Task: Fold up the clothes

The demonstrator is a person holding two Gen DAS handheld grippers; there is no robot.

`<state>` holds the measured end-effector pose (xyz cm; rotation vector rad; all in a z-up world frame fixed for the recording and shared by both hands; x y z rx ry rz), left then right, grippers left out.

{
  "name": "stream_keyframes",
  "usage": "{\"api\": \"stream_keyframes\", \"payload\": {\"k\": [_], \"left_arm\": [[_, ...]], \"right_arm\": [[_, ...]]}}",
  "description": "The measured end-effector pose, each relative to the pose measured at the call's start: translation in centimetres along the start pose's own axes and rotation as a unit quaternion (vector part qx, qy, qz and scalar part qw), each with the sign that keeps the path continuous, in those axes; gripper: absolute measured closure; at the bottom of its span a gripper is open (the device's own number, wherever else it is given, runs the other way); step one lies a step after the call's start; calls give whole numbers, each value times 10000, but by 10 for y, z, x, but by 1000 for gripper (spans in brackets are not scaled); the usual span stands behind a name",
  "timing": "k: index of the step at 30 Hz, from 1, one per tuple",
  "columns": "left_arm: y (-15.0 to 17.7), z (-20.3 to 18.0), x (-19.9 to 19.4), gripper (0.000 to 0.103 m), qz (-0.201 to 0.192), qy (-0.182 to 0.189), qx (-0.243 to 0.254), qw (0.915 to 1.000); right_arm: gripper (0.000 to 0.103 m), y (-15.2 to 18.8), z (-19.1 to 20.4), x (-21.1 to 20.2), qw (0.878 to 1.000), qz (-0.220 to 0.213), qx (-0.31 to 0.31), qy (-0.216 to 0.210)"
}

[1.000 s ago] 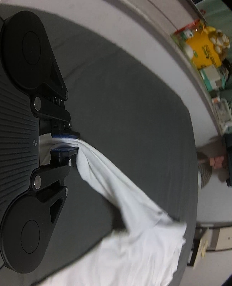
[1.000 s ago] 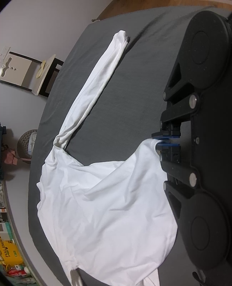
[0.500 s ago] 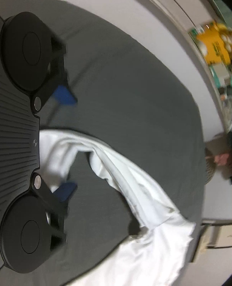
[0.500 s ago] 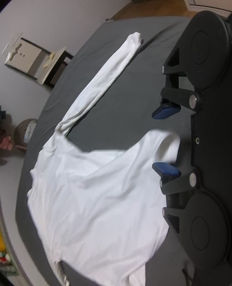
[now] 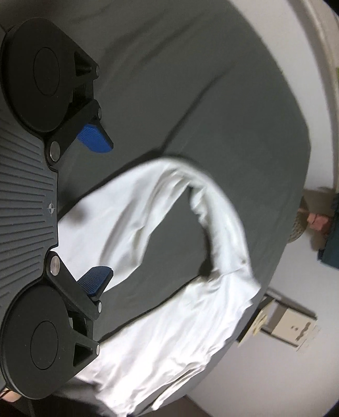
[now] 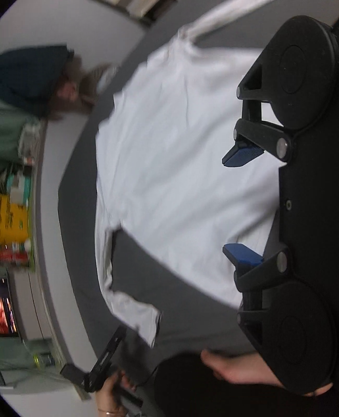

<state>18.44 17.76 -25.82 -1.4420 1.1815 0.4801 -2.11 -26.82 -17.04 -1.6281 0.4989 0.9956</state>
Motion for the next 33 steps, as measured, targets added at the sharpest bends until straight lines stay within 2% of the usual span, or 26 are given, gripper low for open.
{"api": "stream_keyframes", "payload": {"k": [3, 5, 6, 7, 8, 9, 10, 12, 16, 18, 24, 27, 30, 32, 33], "left_arm": [[6, -11, 17, 30, 197, -95, 69, 9997], [7, -11, 22, 38, 133, -219, -3, 9997], [6, -11, 22, 46, 75, -137, -113, 9998], [5, -11, 22, 65, 20, -56, -224, 9997], [6, -9, 21, 93, 34, 11, -352, 9994], [6, -7, 21, 103, 50, 77, -475, 9988], [8, -5, 21, 103, 92, 98, -514, 9986], [9, -1, 19, 103, 159, -159, -251, 9994], [-7, 28, -4, 103, 168, -933, 194, 9953], [-21, 53, -16, 103, 260, -1450, 393, 9883], [-54, 120, -36, 103, 487, -2300, 521, 9706], [-57, 127, -20, 103, 651, -2399, 689, 9662], [-55, 133, -6, 103, 666, -2495, 693, 9636], [-54, 139, -4, 103, 547, -2472, 541, 9659], [-54, 142, -3, 103, 489, -2462, 469, 9668]], "right_arm": [[39, -5, 23, 23, 9995, 54, -238, -209], [39, -3, 39, 32, 9983, 111, -473, -328], [39, -1, 48, 35, 9974, 124, -597, -394], [39, 0, 57, 36, 9963, 114, -715, -463], [39, 1, 65, 36, 9952, 108, -817, -523], [39, 2, 71, 37, 9943, 111, -896, -565], [39, 4, 77, 39, 9933, 124, -975, -601], [39, 6, 87, 42, 9918, 162, -1094, -643], [39, 11, 92, 45, 9911, 167, -1127, -686], [39, 14, 92, 46, 9912, 177, -1123, -680], [39, 18, 105, 50, 9875, 146, -1385, -733], [39, 20, 115, 53, 9845, 127, -1617, -664], [44, 19, 120, 58, 9845, 49, -1660, -566], [60, 19, 123, 62, 9858, 19, -1561, -622], [65, 19, 123, 65, 9866, 41, -1519, -595]]}}
Point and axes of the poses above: each gripper's, at about its wrist camera, not at the fingertips, and x roughly the way its jaws point, z to its left, y to its underside, the point moved 10 cm from there along x, roughly the way its jaws point, and after that the axes turned 5 degrees about z, right-handed, at the moved point
